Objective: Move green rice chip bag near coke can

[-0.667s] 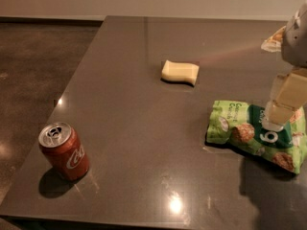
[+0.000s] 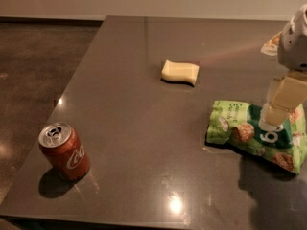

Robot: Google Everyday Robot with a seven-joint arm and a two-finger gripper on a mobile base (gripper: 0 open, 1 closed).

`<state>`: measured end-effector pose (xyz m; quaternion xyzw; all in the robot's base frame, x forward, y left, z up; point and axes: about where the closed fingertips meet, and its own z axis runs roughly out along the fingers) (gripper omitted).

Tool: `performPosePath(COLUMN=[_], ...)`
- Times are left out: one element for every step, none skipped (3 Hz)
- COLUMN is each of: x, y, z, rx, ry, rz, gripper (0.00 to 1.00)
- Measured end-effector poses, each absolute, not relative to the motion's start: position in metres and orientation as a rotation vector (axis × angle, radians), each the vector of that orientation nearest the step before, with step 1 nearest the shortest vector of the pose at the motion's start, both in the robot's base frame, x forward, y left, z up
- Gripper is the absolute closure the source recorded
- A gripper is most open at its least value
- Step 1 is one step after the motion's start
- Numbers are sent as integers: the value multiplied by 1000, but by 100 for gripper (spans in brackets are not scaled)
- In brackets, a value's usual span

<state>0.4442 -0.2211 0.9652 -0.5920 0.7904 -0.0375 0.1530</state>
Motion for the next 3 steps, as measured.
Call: performPosePath(x=[444,439,433], y=[-226,-224,-222], z=[941,918,899], rx=[-1646,-1634,-1645], ry=[2314,2347,2365], rz=[-49,13,52], gripper=[0,0,0])
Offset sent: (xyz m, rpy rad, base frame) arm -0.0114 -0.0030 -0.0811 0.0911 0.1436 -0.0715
